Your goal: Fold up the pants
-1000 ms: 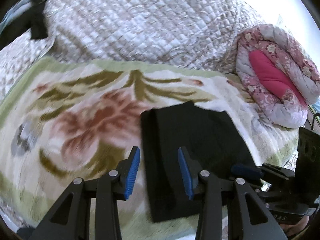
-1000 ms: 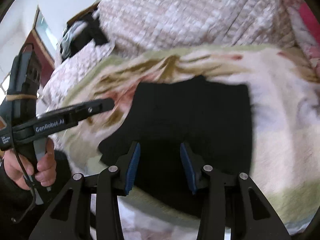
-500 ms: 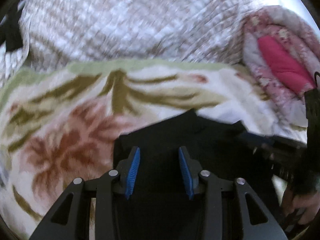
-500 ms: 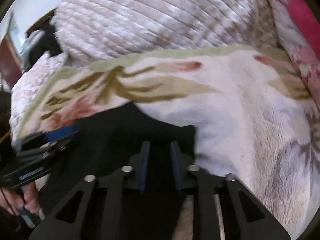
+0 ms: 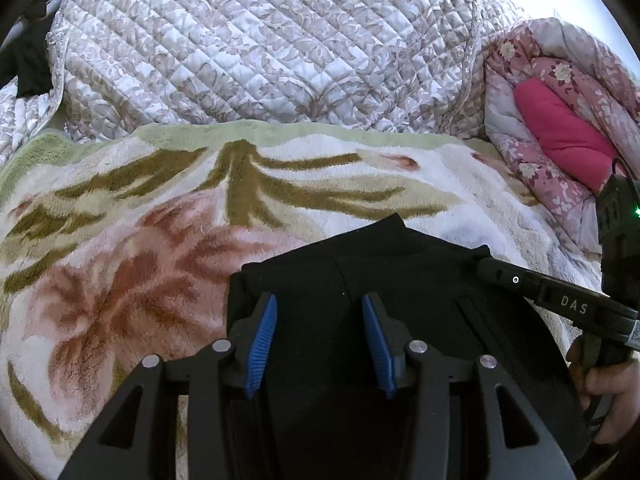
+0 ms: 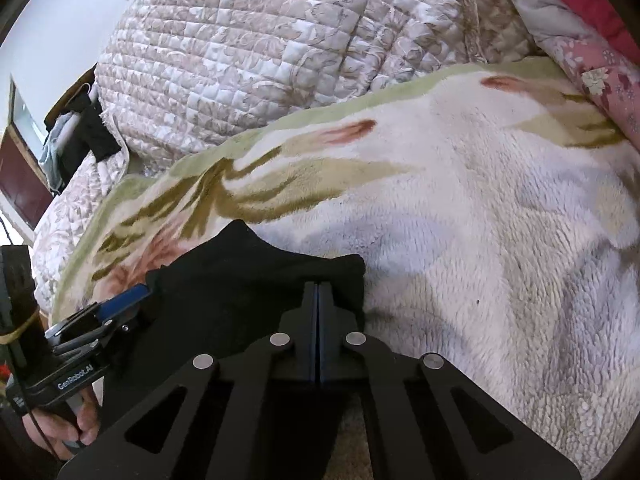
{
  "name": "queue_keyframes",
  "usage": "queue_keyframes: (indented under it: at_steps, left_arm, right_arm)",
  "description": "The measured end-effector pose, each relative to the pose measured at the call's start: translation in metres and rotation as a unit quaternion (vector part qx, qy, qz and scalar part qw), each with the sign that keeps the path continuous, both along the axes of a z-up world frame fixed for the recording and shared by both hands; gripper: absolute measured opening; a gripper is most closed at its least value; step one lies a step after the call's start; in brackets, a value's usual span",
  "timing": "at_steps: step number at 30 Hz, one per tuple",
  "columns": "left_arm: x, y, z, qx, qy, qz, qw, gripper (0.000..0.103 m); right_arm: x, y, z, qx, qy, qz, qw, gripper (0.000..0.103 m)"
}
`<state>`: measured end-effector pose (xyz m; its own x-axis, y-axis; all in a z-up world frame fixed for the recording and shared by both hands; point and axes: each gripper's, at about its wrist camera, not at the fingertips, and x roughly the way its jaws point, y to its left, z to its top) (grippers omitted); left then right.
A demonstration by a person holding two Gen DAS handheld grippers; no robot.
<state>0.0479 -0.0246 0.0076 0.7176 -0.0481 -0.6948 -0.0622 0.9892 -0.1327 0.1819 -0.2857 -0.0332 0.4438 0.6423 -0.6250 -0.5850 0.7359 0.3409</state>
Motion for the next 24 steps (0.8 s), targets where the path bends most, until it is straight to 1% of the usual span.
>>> queue_keyframes:
  at_steps: [3,7,11,15,18,19,21,22,24]
  left_arm:
    - [0.0,0.001,0.0,-0.001,0.0,0.0,1.0,0.049]
    - [0.0,0.001,0.0,-0.001,0.001,-0.001,1.0,0.049]
    - [-0.003,-0.002,0.002,0.003,0.004,0.0,1.0,0.049]
    - [-0.013,-0.005,0.004,0.006,0.003,0.005,1.0,0.05]
    - [-0.026,-0.007,0.007,0.011,0.004,0.008,0.9999,0.05]
    - [-0.031,-0.007,0.007,0.013,0.003,0.008,0.9999,0.05]
    - [-0.038,-0.005,0.008,0.013,0.005,0.013,0.9998,0.05]
    - [-0.042,-0.003,0.007,0.009,0.006,0.015,0.9998,0.05]
    - [-0.05,0.002,0.005,0.001,0.008,0.021,0.9997,0.05]
  right_arm:
    - [-0.007,-0.001,0.003,-0.011,-0.002,0.002,1.0,0.0]
    - [-0.029,-0.001,0.008,-0.051,-0.027,0.005,0.998,0.001]
    - [-0.06,-0.009,0.013,-0.07,-0.053,-0.012,0.996,0.009]
    - [-0.091,-0.014,0.014,-0.097,-0.083,-0.016,0.992,0.011]
    - [-0.108,-0.018,0.009,-0.113,-0.101,-0.025,0.988,0.015]
    - [-0.11,-0.021,0.008,-0.117,-0.103,-0.031,0.987,0.02]
    - [-0.112,-0.028,0.005,-0.11,-0.094,-0.038,0.989,0.023]
    - [-0.113,-0.03,0.004,-0.108,-0.092,-0.042,0.989,0.026]
    - [-0.115,-0.032,0.006,-0.116,-0.094,-0.043,0.988,0.027]
